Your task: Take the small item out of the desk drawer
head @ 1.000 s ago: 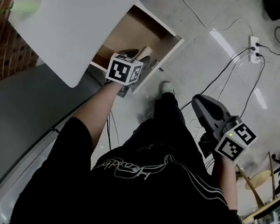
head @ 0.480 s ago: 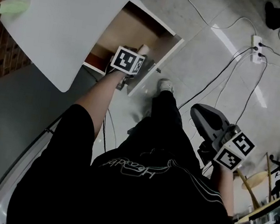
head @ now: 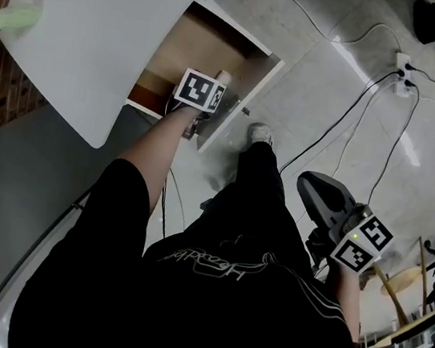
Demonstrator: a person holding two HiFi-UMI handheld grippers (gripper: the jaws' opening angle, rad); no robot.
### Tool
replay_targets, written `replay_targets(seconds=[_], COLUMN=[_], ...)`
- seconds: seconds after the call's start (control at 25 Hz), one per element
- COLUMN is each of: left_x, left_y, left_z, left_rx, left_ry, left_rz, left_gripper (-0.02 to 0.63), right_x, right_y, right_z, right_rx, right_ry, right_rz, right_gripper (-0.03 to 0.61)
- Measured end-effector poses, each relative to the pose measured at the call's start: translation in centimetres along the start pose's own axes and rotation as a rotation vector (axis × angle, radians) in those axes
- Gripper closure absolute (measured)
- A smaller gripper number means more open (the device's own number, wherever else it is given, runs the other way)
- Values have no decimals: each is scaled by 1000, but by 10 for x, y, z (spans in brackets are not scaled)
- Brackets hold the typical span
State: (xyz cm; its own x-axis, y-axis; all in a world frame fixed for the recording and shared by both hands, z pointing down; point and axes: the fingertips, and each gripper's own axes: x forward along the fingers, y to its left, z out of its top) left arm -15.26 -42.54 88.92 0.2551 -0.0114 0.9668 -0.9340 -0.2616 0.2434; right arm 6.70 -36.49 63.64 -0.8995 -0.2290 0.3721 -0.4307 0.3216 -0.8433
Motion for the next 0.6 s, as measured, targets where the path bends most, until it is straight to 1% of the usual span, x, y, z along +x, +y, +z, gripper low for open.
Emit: replay_targets(seconds=[0.16, 0.24, 0.36, 0.48, 0.6], left_x=[-3, -7, -18, -35, -59], left_y=[-2, -3, -6, -12, -22], left_z=[-1, 1, 3, 5, 5], left_rx=[-8, -4, -9, -6, -2], left_ry=[5, -10, -52, -100, -157], left_rz=[-3, 0, 15, 38, 50], left_gripper=[489, 491, 494, 494, 497], right_x=[-3, -2, 1, 1, 0], right_y=[-1, 0, 3, 9, 26], right_z=[1, 1, 0, 8, 12], right_rx=[-4, -10, -35, -71, -110], right_ry=[-6, -8, 4, 0, -8], right_rz=[-5, -4, 0, 0, 14], right_gripper=[525, 525, 525, 525, 525])
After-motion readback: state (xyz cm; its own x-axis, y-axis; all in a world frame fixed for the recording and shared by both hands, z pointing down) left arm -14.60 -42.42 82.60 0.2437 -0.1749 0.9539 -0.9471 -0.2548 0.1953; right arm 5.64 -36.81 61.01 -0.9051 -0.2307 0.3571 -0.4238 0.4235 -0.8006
